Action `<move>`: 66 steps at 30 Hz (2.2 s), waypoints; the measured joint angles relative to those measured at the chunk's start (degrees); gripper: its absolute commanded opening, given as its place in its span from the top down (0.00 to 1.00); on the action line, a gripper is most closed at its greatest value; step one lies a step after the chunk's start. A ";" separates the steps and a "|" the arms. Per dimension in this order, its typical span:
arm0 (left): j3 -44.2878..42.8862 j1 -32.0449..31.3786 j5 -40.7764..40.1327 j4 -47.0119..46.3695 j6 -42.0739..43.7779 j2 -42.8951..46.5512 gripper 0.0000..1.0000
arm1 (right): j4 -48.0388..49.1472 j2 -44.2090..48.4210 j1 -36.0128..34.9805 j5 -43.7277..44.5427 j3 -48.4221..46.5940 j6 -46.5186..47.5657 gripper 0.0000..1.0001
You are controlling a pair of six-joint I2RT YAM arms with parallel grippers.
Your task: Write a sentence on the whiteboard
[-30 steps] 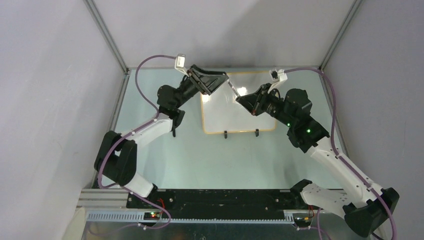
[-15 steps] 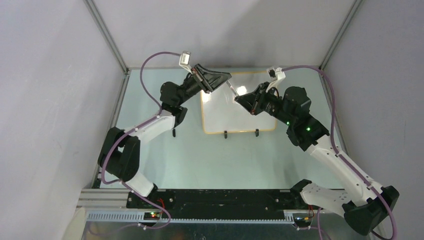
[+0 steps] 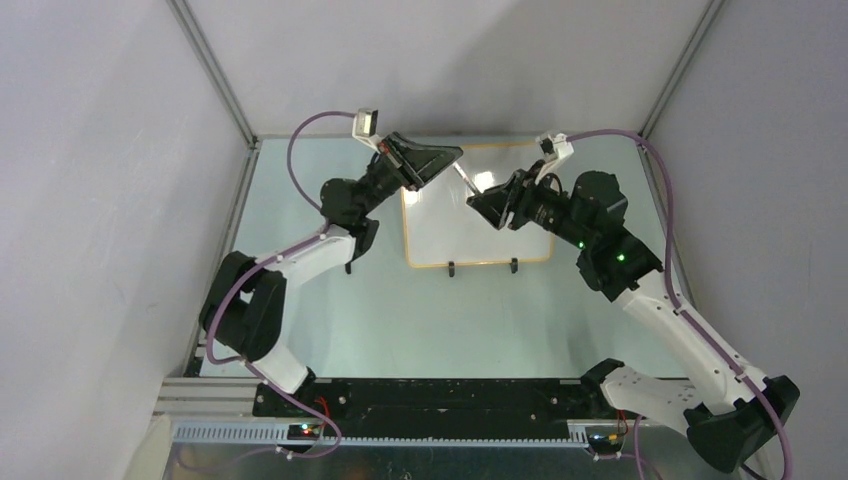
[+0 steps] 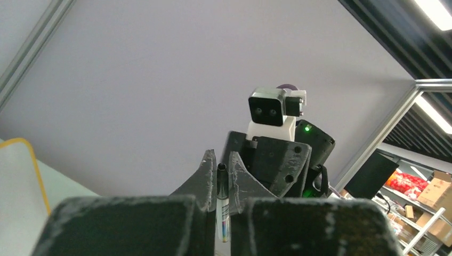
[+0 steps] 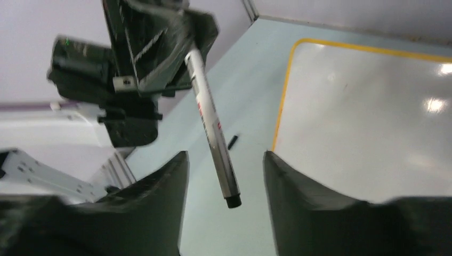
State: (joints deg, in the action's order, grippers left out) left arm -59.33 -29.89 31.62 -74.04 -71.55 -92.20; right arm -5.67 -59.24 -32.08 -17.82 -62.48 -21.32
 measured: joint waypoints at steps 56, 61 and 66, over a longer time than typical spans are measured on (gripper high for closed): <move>11.61 -9.01 -22.51 -11.41 -9.55 7.21 1.00 | 40.46 -0.63 -5.09 -1.64 11.13 -8.90 0.78; 11.61 -8.98 -22.69 -11.50 -8.90 7.06 0.85 | 39.34 -0.83 -4.98 -0.81 10.88 -8.15 1.00; 11.61 -8.94 -22.21 -11.56 -9.46 6.93 0.04 | 38.23 -0.87 -5.01 -0.44 10.38 -8.00 1.00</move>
State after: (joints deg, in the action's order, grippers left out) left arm -47.72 -38.83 9.41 -85.60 -81.01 -85.27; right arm 32.56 -60.12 -37.08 -18.26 -52.10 -29.32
